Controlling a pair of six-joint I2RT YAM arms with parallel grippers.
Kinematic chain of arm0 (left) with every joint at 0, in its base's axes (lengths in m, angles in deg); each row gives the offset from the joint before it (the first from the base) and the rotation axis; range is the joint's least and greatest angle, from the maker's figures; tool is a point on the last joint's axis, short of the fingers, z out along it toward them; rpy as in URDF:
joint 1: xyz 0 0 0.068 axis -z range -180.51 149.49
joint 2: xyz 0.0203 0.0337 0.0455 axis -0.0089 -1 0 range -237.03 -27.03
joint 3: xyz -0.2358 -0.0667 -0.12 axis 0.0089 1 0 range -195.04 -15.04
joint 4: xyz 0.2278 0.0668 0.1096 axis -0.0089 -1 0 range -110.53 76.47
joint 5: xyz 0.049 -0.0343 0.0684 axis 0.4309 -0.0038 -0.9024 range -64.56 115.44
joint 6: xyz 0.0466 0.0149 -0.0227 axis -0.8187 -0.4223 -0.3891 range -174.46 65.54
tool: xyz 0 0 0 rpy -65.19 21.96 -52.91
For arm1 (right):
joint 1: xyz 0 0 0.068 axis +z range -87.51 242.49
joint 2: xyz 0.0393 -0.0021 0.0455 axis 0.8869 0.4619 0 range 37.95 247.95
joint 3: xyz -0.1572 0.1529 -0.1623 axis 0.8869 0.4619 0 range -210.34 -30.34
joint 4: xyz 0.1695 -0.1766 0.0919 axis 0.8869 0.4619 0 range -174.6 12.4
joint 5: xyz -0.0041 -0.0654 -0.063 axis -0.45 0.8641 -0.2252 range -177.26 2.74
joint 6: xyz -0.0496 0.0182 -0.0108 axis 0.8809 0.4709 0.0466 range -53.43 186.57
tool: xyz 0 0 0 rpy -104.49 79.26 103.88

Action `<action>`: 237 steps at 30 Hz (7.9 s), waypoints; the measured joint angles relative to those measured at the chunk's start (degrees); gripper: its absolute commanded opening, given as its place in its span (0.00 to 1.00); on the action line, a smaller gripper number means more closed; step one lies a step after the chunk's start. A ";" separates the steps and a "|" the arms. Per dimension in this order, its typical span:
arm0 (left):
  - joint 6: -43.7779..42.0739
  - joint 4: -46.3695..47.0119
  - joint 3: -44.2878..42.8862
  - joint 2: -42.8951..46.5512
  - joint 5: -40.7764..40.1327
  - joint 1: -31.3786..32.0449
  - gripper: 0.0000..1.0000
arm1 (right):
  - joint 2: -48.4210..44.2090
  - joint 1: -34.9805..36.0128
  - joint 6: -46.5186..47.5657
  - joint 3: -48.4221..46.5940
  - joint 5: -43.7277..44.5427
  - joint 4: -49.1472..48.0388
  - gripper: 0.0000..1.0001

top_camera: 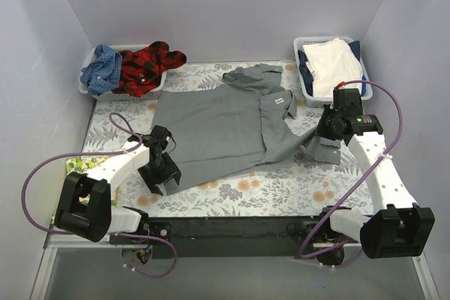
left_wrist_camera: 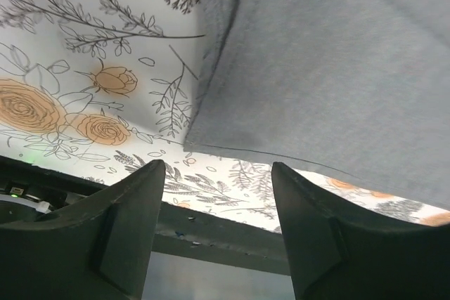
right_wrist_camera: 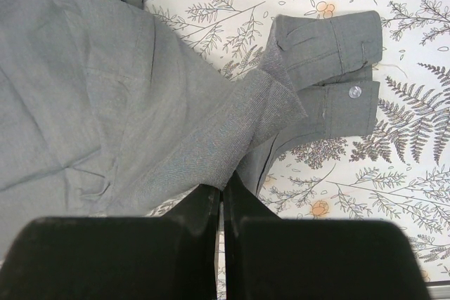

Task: Fold and stack the long sleeve shirts
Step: Fold the shirt

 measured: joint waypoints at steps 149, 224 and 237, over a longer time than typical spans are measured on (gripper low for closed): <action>-19.43 16.37 -28.63 -22.40 2.62 -9.35 0.63 | 36.44 -8.52 -3.43 -4.90 6.80 -7.15 0.64; -12.50 8.68 -36.65 -13.60 -8.72 -23.39 0.73 | 53.22 43.15 18.95 -53.02 -15.56 -8.57 0.38; -14.05 12.57 -31.91 -13.68 -0.57 -23.39 0.73 | 48.19 42.32 20.28 -44.74 -16.61 -10.97 0.62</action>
